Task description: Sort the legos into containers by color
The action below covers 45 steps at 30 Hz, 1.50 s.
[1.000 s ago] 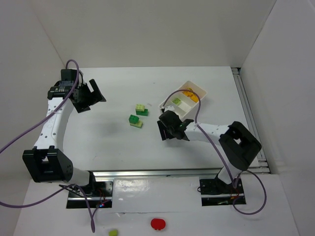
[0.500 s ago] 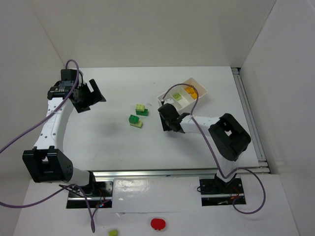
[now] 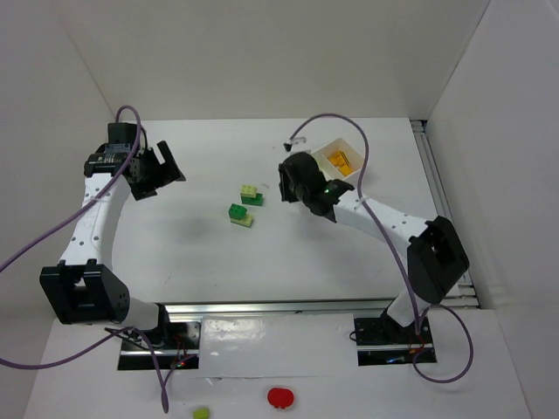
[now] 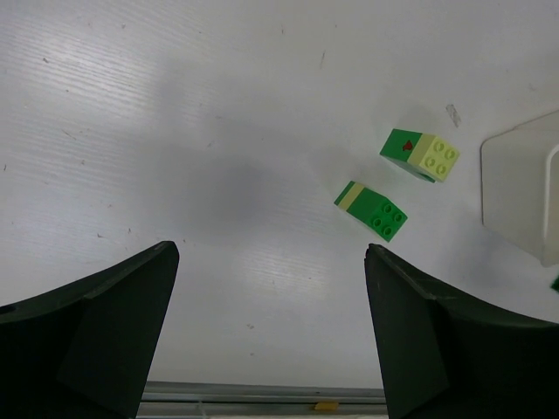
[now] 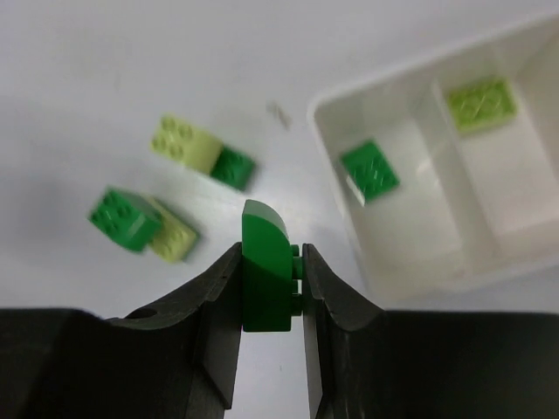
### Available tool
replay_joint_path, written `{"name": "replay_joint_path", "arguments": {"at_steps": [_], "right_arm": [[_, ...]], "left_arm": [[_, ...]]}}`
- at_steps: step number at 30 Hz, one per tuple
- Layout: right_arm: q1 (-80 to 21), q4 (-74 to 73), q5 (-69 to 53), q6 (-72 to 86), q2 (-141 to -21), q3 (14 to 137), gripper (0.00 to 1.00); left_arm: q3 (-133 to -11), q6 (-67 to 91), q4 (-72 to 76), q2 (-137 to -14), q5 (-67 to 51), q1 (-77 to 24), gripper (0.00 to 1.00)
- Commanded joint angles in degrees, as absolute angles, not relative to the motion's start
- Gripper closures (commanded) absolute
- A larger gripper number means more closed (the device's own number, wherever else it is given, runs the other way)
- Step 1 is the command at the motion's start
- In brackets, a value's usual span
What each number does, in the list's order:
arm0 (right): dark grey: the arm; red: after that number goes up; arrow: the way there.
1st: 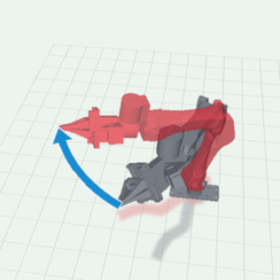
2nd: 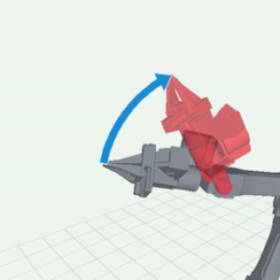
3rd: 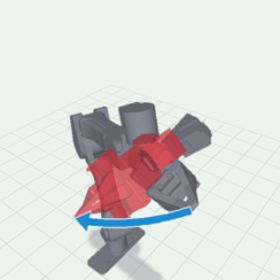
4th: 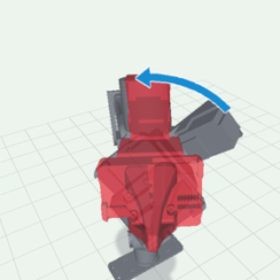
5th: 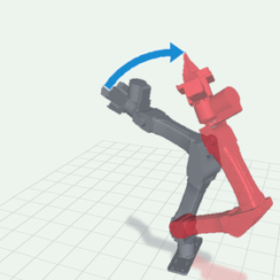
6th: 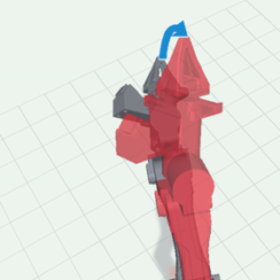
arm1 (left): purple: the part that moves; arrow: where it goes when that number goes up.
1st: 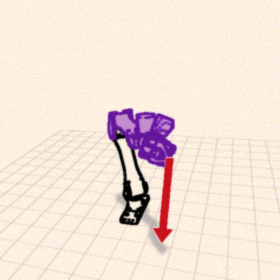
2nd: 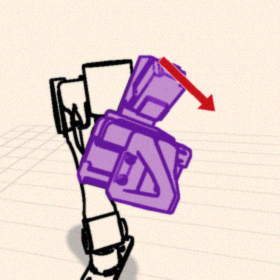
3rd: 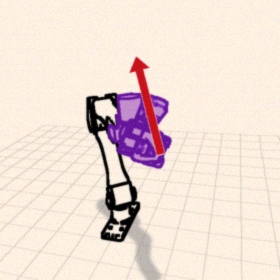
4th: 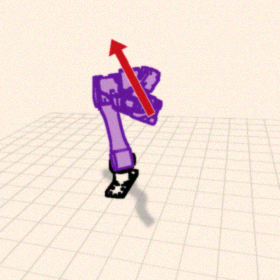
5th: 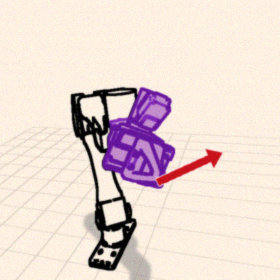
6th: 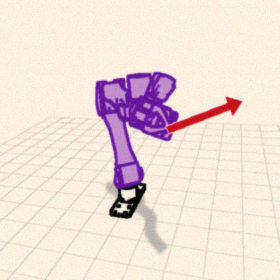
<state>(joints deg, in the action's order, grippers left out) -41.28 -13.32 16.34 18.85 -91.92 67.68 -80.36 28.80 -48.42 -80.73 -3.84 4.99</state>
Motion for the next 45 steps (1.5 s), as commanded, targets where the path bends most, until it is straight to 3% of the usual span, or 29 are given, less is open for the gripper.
{"name": "replay_joint_path", "arguments": {"at_steps": [1,7,15,17,19,20,22,25,32,36,38,39,40,45], "right_arm": [[-36.3,-14.3,18.5,19.4,-92.5,75.9,0.83],[-30.6,-15.4,17.3,18.2,-101.7,86.0,0.83],[-29.9,-15.4,15.4,17.7,-106.5,86.1,0.82],[-29.9,-15.4,15.4,17.7,-106.5,84.9,0.74],[-29.9,-15.4,15.4,17.7,-107.2,84.9,0.51],[-29.9,-16.0,15.4,17.7,-107.2,85.4,0.34],[-29.9,-16.0,15.4,17.7,-107.2,86.0,0.29],[-30.6,-16.0,17.0,16.3,-104.1,87.0,0.29],[-35.7,-14.9,13.9,14.6,-99.0,84.3,0.55],[-42.3,-12.6,7.9,9.9,-99.0,80.7,0.61],[-45.9,-12.6,3.5,5.9,-100.1,80.7,0.53],[-46.7,-12.6,2.4,4.8,-102.1,82.2,0.35],[-47.3,-14.7,1.4,3.5,-103.4,83.5,0.29],[-49.4,-18.8,-1.8,-3.2,-112.0,90.9,0.21]], "left_arm": [[-82.2,27.9,-48.2,-80.3,-4.9,4.8,0.03],[-80.9,27.5,-48.2,-80.9,-6.9,4.8,0.03],[-78.6,25.1,-48.7,-83.2,-10.8,4.3,0.03],[-78.0,25.0,-48.7,-83.8,-10.8,4.3,0.03],[-78.0,25.0,-48.7,-84.4,-10.8,3.7,0.03],[-78.0,25.0,-48.7,-84.4,-10.8,3.7,0.03],[-78.0,25.0,-48.7,-84.4,-10.8,3.1,0.03],[-78.7,25.0,-48.7,-84.4,-10.3,3.1,0.03],[-79.7,25.7,-48.7,-84.4,-8.3,3.1,0.03],[-79.7,26.2,-48.7,-83.0,-7.1,3.1,0.03],[-79.7,26.2,-48.7,-83.0,-7.1,3.1,0.03],[-79.7,26.2,-48.7,-83.0,-7.1,3.1,0.03],[-79.7,26.2,-48.7,-83.0,-7.1,3.1,0.03],[-78.7,26.2,-48.7,-81.9,-7.1,3.1,0.03]]}}
